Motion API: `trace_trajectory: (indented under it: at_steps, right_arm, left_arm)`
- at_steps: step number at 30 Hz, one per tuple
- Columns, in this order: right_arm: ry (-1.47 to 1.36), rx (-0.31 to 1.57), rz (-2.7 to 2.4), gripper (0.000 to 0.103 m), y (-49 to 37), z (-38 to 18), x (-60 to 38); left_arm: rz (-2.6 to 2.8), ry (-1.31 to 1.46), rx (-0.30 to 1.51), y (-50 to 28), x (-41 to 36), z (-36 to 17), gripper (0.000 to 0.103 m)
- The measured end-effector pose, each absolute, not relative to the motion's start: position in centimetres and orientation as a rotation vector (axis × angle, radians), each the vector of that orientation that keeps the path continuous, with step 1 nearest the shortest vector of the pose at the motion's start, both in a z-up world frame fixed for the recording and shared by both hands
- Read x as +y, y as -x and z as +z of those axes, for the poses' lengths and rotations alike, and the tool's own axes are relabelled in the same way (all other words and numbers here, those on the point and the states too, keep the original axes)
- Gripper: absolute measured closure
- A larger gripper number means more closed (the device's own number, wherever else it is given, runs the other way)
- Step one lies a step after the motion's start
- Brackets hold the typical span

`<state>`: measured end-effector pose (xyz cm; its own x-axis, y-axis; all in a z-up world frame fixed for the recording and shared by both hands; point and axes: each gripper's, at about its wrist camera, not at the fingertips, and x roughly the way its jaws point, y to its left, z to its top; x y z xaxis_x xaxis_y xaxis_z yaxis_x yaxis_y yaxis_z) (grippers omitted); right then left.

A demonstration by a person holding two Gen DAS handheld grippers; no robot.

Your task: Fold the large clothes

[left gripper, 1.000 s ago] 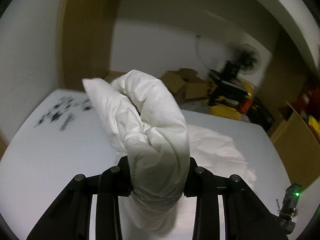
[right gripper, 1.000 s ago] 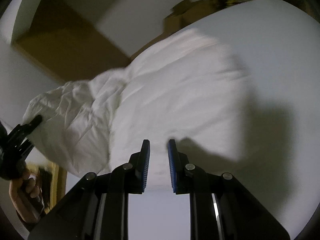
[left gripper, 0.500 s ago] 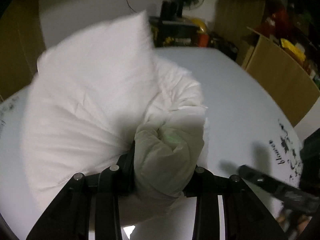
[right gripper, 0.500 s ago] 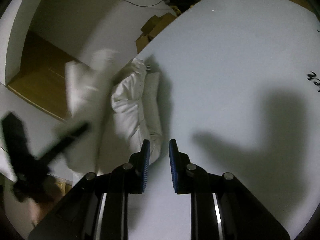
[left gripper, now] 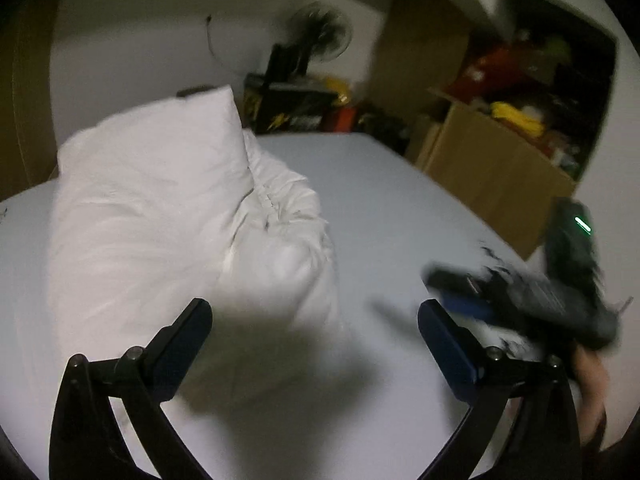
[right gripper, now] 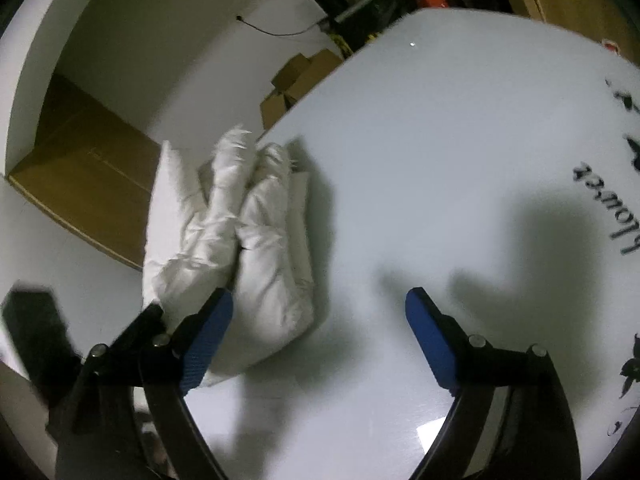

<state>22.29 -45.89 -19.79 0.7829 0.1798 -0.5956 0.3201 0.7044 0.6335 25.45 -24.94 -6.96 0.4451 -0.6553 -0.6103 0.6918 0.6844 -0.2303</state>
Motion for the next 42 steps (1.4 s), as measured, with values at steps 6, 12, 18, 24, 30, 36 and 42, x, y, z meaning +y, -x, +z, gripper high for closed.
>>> trace_trajectory:
  at_steps: [6, 12, 18, 24, 30, 36, 42]
  right_arm:
    - [-0.65, 0.653, 0.087, 0.014, -25.8, -13.2, -41.6]
    - [-0.449, 0.856, 0.162, 0.009, -37.0, -12.0, -35.2]
    - [-0.375, 1.061, 0.196, 0.04, -38.0, -17.2, -34.4]
    - [-0.58, 0.96, 0.28, 0.09, -33.9, -16.1, -38.7]
    - [-0.611, 0.985, 0.21, 0.092, -31.7, -19.6, -39.0]
    - [-0.603, 0.966, 0.191, 0.092, -31.4, -20.7, -38.3]
    - [-0.481, 0.912, 0.084, 0.051, -31.8, -16.0, -36.5]
  left_arm:
    - [-0.741, 0.001, 0.667, -23.4, -16.3, -5.5, 0.0]
    - [-0.644, 0.199, 0.718, -24.4, -8.3, -5.5, 0.0]
    - [-0.631, 0.248, 0.741, -24.0, -5.0, -6.0, 0.0]
    - [-0.615, 0.28, 0.761, -25.4, -3.7, -6.2, 0.0]
    - [-0.56, 0.307, 0.788, -26.6, -3.0, -7.2, 0.0]
    - [-0.485, 0.324, 0.859, -28.1, -2.0, -9.5, 0.0]
    - [-0.4, 0.303, 0.902, -30.2, -0.9, -9.6, 0.0]
